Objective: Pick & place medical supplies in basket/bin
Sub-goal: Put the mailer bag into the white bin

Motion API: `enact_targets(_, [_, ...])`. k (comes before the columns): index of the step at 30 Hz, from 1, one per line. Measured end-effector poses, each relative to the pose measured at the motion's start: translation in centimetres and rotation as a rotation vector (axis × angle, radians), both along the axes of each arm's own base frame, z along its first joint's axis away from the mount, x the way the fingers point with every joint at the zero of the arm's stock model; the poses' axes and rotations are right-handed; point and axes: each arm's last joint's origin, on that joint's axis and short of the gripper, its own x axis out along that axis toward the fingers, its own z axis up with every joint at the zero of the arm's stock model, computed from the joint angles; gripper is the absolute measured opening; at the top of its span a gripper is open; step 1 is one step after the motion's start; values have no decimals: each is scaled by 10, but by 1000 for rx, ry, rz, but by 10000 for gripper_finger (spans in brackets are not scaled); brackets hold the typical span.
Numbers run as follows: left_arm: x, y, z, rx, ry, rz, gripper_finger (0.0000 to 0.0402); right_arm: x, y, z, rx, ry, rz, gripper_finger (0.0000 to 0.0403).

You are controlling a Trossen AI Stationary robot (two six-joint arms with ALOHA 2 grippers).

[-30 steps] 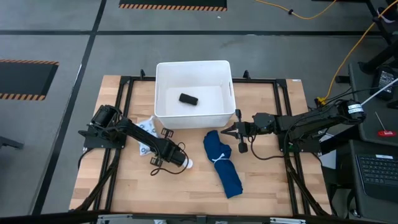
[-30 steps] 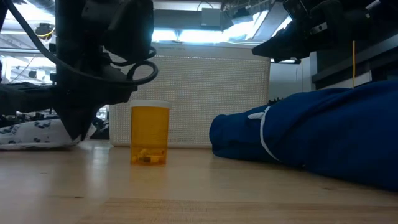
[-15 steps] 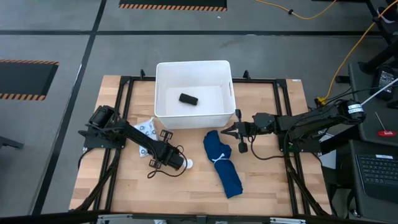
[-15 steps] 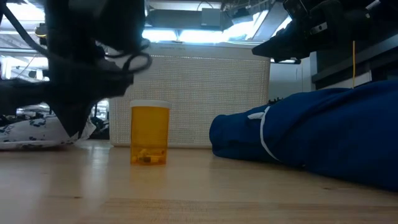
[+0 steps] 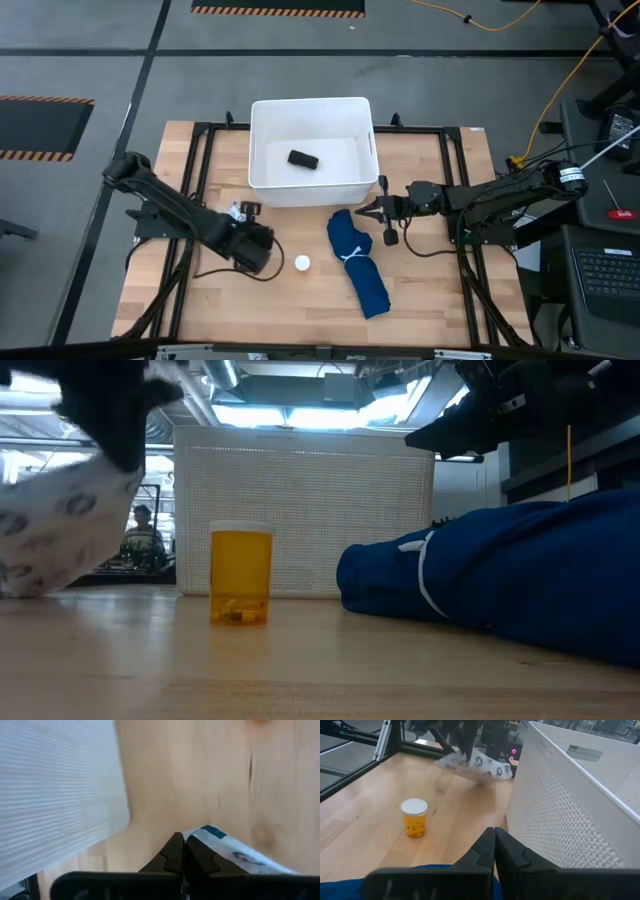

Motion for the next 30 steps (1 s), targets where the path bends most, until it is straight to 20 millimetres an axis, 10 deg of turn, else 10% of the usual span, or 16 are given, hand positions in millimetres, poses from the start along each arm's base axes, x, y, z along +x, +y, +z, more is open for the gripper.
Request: enact_targets(30, [-58, 5, 80, -122, -596, 96, 2, 0, 0, 1, 1, -8, 0, 12])
